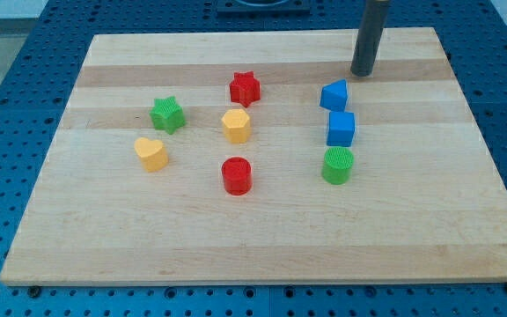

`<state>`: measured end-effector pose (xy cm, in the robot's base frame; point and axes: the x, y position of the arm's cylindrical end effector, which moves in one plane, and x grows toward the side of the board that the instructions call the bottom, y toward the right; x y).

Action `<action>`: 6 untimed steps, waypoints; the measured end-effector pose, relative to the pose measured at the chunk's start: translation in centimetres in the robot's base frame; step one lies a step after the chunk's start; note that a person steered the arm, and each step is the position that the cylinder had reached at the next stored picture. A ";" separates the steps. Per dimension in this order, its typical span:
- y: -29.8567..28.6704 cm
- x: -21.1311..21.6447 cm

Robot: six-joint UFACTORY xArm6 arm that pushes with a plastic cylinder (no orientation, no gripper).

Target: Move the triangle to the left side

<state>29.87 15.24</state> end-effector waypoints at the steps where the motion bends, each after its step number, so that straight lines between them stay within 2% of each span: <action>1: 0.0 4.9; 3: -0.8 5.9; 5: -5.7 5.5; 6: -5.8 5.5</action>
